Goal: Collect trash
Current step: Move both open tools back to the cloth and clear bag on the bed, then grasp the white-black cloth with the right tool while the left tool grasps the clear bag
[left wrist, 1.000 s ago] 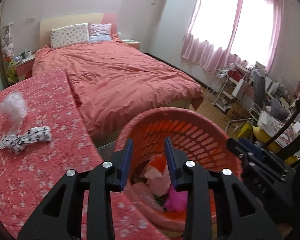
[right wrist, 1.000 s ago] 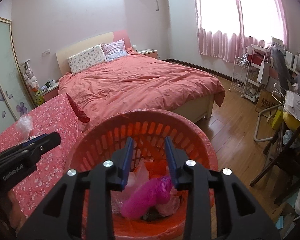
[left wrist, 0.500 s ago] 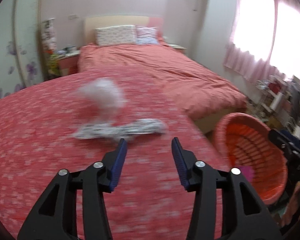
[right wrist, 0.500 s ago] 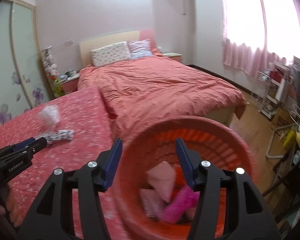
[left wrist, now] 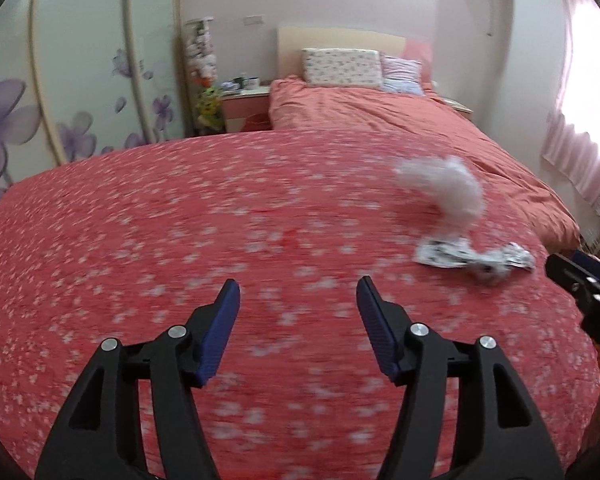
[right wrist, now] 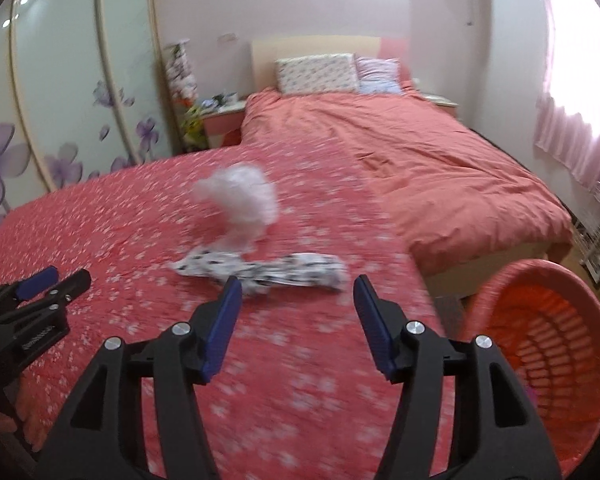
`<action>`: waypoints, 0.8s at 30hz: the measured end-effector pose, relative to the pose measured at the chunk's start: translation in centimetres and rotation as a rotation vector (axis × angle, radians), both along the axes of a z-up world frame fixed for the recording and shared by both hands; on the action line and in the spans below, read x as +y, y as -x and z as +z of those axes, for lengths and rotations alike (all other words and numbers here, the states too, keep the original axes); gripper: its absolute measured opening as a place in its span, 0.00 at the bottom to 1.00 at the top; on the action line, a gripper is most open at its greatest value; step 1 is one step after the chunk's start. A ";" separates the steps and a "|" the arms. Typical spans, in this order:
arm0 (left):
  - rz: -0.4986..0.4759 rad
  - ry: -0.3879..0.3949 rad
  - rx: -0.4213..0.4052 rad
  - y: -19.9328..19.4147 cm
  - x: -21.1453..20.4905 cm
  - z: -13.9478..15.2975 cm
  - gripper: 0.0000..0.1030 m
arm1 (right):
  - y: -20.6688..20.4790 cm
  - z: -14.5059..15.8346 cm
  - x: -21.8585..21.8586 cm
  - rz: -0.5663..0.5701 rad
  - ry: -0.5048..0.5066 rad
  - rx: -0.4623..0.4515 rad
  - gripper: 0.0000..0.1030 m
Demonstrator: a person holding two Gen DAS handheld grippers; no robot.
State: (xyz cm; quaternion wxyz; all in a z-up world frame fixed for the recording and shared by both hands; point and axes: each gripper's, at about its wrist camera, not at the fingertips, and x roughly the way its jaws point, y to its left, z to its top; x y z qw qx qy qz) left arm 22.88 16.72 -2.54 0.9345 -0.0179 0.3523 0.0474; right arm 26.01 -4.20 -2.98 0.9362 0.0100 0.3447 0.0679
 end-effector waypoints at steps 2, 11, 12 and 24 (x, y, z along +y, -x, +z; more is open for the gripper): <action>0.019 0.006 0.001 0.0 1.5 0.0 0.61 | -1.1 -0.4 1.5 0.016 0.017 0.012 0.56; 0.044 0.014 0.012 -0.5 3.6 -0.4 0.62 | -5.4 -3.4 3.9 0.028 0.083 0.153 0.46; 0.040 0.015 0.013 -0.6 3.4 -0.4 0.62 | -5.4 -3.4 3.7 0.024 0.071 0.156 0.39; -0.105 0.032 -0.041 -5.2 -5.5 2.1 0.68 | 0.1 -2.1 -4.2 -0.074 0.003 0.099 0.21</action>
